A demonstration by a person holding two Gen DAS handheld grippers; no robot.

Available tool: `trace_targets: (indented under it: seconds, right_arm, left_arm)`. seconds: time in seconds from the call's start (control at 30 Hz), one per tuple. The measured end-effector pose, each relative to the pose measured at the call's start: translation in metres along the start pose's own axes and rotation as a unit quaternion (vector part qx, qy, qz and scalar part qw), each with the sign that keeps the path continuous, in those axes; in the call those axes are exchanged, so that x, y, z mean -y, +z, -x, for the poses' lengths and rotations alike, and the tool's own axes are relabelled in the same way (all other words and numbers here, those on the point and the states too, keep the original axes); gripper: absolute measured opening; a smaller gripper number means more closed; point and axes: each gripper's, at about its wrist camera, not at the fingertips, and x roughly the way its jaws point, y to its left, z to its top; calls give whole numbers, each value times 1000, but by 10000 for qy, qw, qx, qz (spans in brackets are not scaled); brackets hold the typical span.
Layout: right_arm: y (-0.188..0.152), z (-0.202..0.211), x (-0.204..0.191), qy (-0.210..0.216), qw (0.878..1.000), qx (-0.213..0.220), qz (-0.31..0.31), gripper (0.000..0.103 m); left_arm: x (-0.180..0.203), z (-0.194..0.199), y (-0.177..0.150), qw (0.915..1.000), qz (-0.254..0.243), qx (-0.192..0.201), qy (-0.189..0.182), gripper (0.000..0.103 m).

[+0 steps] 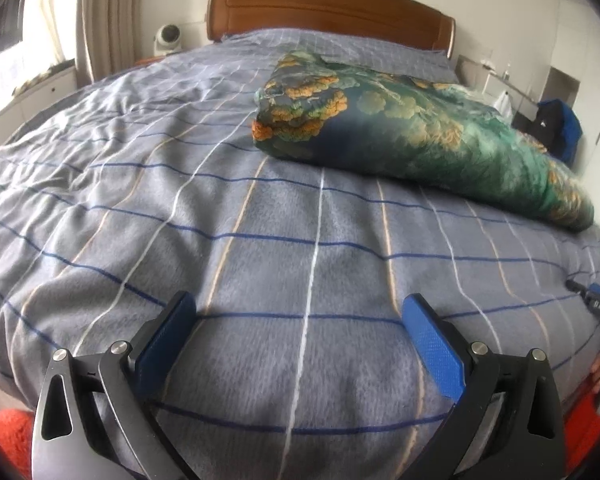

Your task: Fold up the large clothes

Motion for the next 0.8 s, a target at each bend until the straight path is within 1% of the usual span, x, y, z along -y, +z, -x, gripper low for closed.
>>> trace_targets:
  seconds: [0.1,0.2,0.27,0.33,0.37,0.4,0.43,0.5,0.57,0.63,0.67,0.73,0.8]
  right_arm:
    - [3,0,0,-27,10000,56,-3,103]
    - [2,3,-1,-67,9999,139,-23,103]
    - [1,3,-4,-60,9999,87,5,103]
    - [5,-1,-2,44,10000,-58,54,103]
    - [8,-2,-2,82,9999,-112,66,103]
    - [9,-2,-1,104,9998,-142,71,103]
    - [8,-1,-1,93,9999,-117,73,103]
    - [3,4,0,27,10000,11,68,103]
    - [1,13,0,6,10000,76,62,103]
    - [2,24,4,94,9999,45,32,103]
    - [3,33,10,240,9997,51,-52,103]
    - [11,56,27,564,9978,234,-263,103]
    - [19,74,46,700,9951,495,-491,103]
  left_arm:
    - [-7,-4,7,9988,448,-41,-195,103]
    - [-8,-7,7,9983,536,-75,-223,103]
    - [-8,-9,12,9979,553,-202,-267,103]
    - [-14,-9,24,9956,724,-320,-507,103]
    - [-16,-8,24,9949,786,-324,-550,102]
    - [-20,-4,21,9945,864,-288,-521,102]
    - [-22,2,15,9941,971,-277,-403,102]
    - [-20,18,9,9932,1050,-240,-437,102]
    - [-12,38,9,9950,885,-95,-450,102]
    - [1,57,14,9972,635,41,-401,102]
    - [6,62,17,9978,546,76,-382,102]
    - [21,71,28,9985,336,118,-405,102]
    - [36,71,41,9986,118,62,-520,102]
